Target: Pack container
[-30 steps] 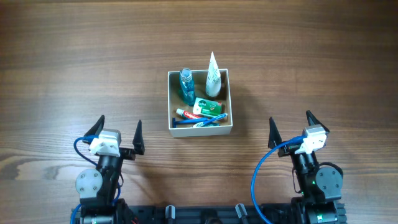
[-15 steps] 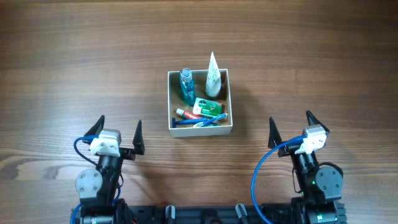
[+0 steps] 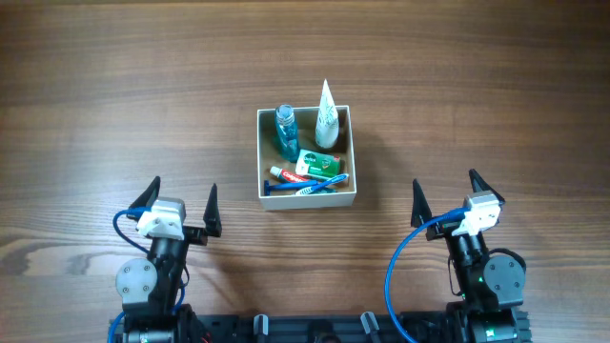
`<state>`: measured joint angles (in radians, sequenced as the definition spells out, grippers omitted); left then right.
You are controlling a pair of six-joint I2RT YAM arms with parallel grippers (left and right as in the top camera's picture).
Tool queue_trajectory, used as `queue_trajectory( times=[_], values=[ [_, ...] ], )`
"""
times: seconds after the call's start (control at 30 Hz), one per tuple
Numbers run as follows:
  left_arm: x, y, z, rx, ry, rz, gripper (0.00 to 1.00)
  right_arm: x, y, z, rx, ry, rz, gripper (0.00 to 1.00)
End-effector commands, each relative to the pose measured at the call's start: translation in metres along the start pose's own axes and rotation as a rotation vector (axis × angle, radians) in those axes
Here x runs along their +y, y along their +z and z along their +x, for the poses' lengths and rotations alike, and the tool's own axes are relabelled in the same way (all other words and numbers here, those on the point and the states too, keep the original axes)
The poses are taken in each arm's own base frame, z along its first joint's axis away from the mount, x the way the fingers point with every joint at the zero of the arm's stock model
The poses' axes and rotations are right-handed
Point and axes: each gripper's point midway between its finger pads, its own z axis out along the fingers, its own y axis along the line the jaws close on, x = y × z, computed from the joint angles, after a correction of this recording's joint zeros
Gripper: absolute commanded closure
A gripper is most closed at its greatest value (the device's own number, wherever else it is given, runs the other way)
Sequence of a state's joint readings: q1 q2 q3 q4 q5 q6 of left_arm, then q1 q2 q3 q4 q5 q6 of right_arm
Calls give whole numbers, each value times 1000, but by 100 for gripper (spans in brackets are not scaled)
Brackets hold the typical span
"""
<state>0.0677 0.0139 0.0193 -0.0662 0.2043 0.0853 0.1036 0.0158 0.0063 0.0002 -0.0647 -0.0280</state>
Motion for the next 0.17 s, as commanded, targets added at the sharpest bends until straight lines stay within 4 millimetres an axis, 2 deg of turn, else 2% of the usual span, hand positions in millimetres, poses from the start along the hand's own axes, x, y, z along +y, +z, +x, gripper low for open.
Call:
queue_trajectory(
  times=[0.0, 0.13],
  values=[
    [4, 0, 3, -3, 12, -22, 0, 2, 0, -1, -4, 4, -11, 0],
    [4, 0, 3, -3, 12, -22, 0, 2, 0, -1, -4, 4, -11, 0]
  ],
)
